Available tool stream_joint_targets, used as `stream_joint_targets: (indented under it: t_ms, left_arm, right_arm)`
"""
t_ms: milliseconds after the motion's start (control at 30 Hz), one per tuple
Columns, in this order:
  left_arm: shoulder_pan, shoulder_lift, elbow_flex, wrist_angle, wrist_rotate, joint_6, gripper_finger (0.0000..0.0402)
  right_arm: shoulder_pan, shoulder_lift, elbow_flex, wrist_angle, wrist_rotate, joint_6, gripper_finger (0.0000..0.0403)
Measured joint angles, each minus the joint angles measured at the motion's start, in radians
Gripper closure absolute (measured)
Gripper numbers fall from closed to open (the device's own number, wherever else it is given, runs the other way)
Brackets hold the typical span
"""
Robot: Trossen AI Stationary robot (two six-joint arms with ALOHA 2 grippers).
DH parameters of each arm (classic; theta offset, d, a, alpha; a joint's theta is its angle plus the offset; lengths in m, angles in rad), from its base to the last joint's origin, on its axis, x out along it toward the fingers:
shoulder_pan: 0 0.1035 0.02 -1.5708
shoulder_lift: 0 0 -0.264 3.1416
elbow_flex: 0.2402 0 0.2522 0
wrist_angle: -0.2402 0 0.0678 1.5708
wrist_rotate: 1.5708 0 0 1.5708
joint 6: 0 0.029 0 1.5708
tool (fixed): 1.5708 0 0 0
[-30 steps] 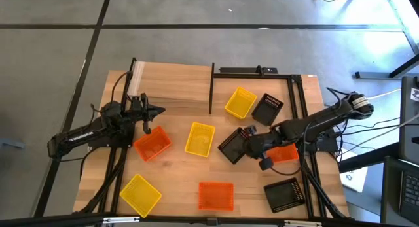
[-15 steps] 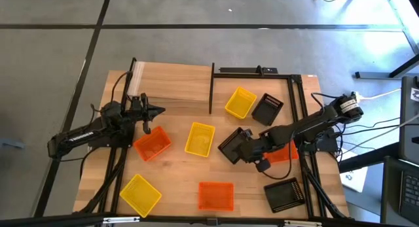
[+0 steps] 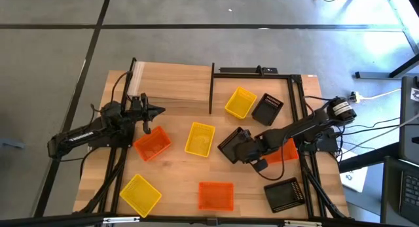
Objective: Stack baskets on shelf by color
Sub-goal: Put the middle black basket on the shelf
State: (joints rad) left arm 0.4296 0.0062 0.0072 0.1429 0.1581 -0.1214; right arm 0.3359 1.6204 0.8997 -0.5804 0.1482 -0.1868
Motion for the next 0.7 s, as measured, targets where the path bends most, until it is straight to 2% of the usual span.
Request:
stream_joint_targets:
  t_ms: [167,367,500,633,700]
  left_arm:
    - [0.0,0.0,0.0,0.0,0.0,0.0,0.0401]
    - [0.0,0.0,0.0,0.0,0.0,0.0,0.0401]
    - [0.0,0.0,0.0,0.0,0.0,0.0,0.0401]
    - [0.0,0.0,0.0,0.001,0.005,0.023,0.0401]
    - [0.0,0.0,0.002,-0.002,0.053,0.052,0.0401]
  right_arm:
    - [0.0,0.05,0.0,0.078,0.0,0.0,0.0316]
    - [0.0,0.076,0.0,0.174,0.0,0.06,0.0391]
    - [0.0,0.067,0.0,0.2,0.025,0.147,0.0397]
    - [0.002,0.06,0.03,0.192,0.066,0.159,0.04]
    - [0.002,0.057,0.068,0.188,0.079,0.155,0.0401]
